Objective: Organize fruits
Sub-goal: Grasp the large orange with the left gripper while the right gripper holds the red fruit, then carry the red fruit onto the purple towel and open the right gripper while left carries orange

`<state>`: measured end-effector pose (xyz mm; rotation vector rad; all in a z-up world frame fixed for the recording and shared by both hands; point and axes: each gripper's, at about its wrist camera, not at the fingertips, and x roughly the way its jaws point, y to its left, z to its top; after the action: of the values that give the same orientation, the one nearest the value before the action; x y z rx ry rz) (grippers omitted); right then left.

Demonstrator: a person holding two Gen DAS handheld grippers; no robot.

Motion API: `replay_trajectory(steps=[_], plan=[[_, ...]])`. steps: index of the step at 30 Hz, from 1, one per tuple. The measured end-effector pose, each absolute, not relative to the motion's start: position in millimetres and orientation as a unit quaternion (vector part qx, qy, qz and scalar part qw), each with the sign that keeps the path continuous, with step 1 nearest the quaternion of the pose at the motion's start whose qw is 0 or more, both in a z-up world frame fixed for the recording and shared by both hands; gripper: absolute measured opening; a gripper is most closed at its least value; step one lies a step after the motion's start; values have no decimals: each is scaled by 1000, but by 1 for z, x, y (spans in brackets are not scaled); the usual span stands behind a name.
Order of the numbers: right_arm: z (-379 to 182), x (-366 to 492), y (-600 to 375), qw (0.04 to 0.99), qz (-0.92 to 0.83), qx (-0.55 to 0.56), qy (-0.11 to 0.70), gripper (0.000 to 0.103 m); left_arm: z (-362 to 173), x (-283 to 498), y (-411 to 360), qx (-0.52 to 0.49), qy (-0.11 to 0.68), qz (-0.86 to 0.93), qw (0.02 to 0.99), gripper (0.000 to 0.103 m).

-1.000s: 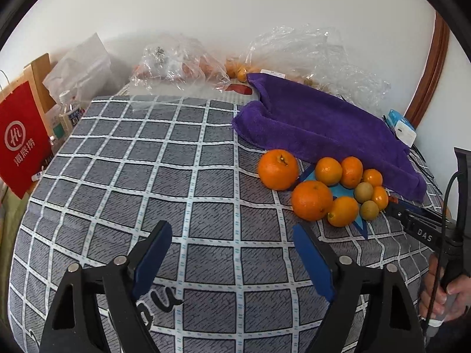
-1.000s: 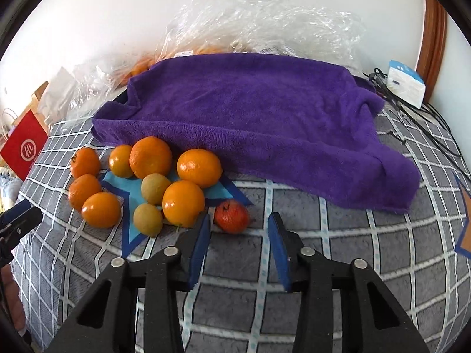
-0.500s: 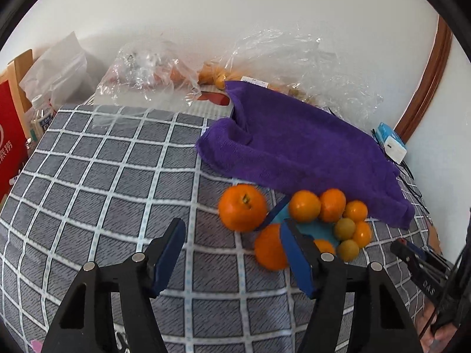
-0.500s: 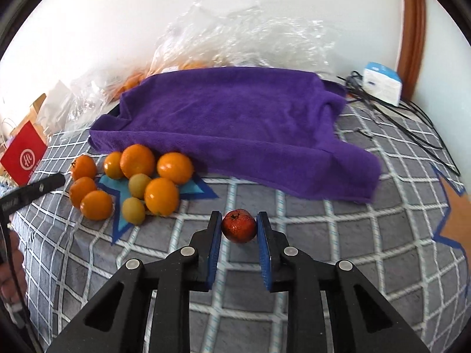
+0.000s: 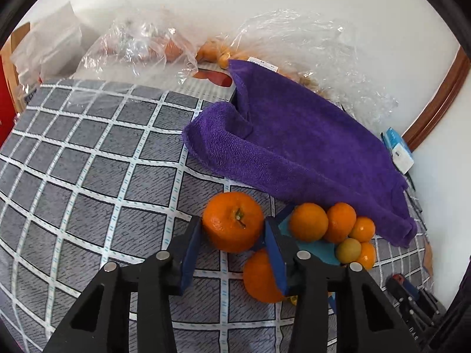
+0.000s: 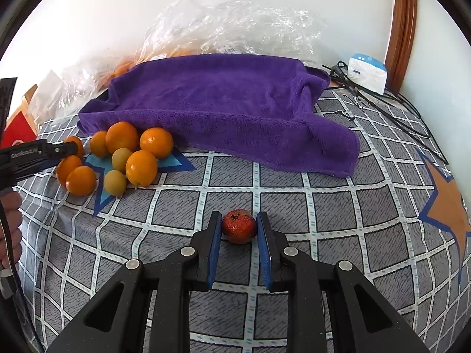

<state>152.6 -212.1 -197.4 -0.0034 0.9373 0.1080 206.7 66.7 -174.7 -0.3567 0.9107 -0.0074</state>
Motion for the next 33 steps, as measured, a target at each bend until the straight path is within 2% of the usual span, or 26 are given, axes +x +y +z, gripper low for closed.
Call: replay_trajectory(steps=[19,33], plan=[[-155,149,-213,903,16,19,430,24,-124,165,85,-155,417,-7,896,39],[-117,145,-212,917,13,29,398,24,-79,154,69,-134,390,-28,911,39]])
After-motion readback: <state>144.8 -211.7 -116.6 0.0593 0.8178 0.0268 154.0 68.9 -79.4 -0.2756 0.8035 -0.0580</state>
